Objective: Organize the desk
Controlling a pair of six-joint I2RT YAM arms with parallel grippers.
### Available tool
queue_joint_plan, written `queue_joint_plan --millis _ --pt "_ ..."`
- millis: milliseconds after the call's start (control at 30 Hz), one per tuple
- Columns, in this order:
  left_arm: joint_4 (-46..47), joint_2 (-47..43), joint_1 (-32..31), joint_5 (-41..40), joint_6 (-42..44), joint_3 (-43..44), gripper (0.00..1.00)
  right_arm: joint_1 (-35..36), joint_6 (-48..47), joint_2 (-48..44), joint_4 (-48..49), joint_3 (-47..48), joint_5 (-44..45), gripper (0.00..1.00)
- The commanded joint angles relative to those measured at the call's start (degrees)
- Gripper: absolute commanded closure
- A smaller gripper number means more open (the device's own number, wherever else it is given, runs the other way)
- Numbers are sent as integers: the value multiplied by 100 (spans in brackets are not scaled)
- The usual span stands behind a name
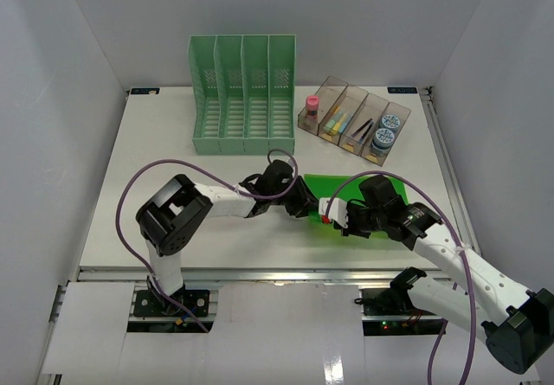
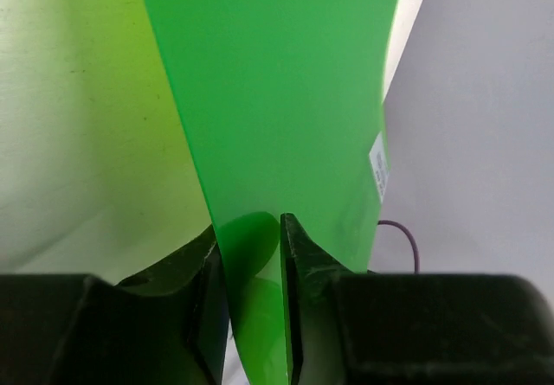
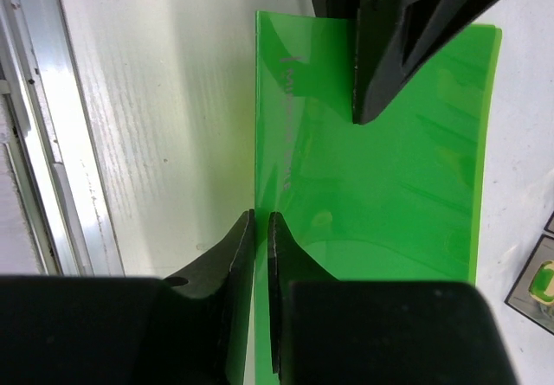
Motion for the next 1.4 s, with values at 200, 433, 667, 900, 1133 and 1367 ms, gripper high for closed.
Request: queue_joint_plan --millis 200,433,667,900,1133,1367 --pt "50 -730 -56 34 276 -284 100 1 -637 -203 -631 321 -979 50" --pt "-1253 -2000 -56 -742 1839 -386 100 -8 -878 -740 -979 1110 -1068 12" --pt "-3544 -3691 11 -2006 3147 293 100 -366 -965 -528 -976 1869 -1357 15" --pt "-5269 -4583 252 -3868 3964 1493 100 -1323 -427 -83 -208 2254 -1865 21" --pt "-6048 -4263 318 -4736 4740 3545 100 -2219 -45 299 525 1791 -2603 24" --pt "-5925 -3781 352 -5765 5849 4579 100 -2754 124 289 1156 971 -3117 24"
